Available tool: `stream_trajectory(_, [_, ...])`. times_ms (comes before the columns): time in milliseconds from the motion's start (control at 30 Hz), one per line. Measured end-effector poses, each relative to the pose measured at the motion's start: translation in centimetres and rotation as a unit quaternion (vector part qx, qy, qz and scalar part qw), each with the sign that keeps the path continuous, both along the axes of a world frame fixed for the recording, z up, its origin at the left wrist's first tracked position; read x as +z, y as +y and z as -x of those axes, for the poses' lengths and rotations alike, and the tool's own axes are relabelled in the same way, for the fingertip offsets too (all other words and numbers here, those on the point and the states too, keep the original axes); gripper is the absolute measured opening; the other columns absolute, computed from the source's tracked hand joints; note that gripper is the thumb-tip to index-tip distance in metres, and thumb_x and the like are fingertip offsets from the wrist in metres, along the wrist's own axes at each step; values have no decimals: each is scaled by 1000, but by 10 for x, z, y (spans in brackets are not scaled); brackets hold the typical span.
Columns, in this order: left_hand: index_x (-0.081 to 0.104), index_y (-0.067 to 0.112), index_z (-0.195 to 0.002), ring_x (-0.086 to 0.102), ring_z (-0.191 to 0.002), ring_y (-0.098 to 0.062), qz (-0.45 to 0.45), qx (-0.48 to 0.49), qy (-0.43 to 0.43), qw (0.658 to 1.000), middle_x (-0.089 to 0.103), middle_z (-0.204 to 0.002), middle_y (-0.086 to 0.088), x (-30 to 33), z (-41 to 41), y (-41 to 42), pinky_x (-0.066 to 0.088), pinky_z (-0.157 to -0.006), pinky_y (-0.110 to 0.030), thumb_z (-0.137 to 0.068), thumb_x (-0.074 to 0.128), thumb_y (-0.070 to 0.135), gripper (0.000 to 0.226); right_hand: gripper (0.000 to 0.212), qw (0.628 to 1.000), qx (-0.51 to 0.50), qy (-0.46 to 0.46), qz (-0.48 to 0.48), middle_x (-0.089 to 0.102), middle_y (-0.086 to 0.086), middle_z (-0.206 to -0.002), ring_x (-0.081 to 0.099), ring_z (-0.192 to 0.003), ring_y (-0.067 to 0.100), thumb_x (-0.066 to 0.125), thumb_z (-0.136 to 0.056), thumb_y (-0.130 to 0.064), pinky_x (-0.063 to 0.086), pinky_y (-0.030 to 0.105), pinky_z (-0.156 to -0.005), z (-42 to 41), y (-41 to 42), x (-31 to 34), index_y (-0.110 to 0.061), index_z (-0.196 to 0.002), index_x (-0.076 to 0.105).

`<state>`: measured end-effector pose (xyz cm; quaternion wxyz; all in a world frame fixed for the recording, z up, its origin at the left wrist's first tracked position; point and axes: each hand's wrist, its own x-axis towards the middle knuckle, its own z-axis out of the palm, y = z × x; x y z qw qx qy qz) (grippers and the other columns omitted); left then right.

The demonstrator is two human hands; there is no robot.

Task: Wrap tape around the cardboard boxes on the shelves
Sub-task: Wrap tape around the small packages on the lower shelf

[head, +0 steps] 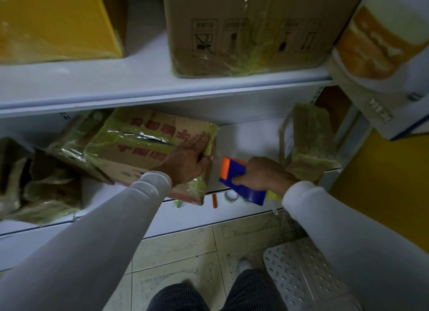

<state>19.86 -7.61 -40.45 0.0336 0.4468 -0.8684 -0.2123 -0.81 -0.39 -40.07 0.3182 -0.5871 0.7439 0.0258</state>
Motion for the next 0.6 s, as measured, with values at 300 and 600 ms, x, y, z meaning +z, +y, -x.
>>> stream_trajectory(300, [1, 18, -153, 15, -145, -30, -12, 140, -21, 990, 2, -161, -2, 0, 27, 4, 19, -115, -41, -87, 46, 65, 92, 49, 993, -80, -77, 34, 68, 5, -80, 66, -72, 20, 63, -81, -61, 51, 32, -66, 19, 28, -30, -13, -86, 63])
stream_trajectory(600, [7, 9, -152, 6, -147, -24, 5, 178, -35, 983, 4, -161, -9, -12, 37, 0, 12, -119, -36, -96, 45, 43, 76, 39, 988, -50, -136, 45, 62, -4, -71, 61, -66, 14, 66, -81, -58, 39, 22, -55, 40, 27, -29, -20, -79, 57])
